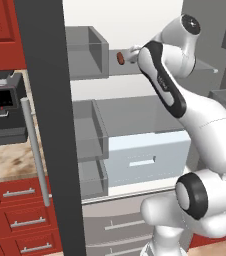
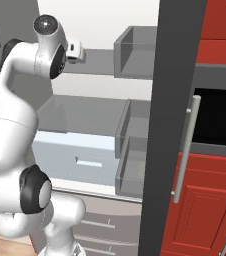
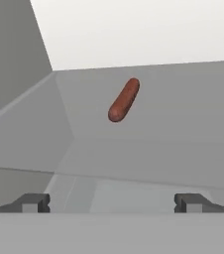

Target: Retrieve the sausage and cheese from the fridge and place them on the cutting board on the counter.

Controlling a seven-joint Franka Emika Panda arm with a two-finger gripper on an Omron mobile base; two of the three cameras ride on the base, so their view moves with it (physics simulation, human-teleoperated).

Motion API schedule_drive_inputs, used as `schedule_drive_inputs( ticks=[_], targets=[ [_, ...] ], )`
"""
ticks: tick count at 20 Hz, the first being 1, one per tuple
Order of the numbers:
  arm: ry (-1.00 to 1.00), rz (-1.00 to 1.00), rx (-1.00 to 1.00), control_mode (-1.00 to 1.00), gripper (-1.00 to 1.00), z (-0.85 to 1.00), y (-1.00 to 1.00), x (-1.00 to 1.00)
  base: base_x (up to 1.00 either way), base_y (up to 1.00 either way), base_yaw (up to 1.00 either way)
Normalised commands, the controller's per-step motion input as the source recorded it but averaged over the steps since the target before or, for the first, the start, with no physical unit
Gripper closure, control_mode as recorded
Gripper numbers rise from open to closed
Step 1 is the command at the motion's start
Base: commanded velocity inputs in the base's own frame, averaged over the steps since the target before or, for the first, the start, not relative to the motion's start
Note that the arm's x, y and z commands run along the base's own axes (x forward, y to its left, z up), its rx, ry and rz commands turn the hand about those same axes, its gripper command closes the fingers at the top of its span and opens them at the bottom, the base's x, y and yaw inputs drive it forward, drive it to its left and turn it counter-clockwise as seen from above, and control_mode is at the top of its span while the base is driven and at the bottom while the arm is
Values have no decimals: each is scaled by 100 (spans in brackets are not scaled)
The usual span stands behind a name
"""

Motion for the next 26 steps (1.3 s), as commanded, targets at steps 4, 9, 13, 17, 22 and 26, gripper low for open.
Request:
schedule_drive_inputs(
  ticks=[4,9,13,17,22,26],
  targets=[
    [0,0,-1,-100,-100,-2,19,58,0,0,0],
    [5,0,0,-100,-100,-3,8,56,0,0,0],
    [5,0,0,-100,-100,-16,2,48,0,0,0],
    [2,0,0,-100,-100,-8,2,48,0,0,0],
    [1,0,0,-100,-100,-2,2,40,0,0,0],
    [1,0,0,-100,-100,-13,3,33,0,0,0]
  ],
)
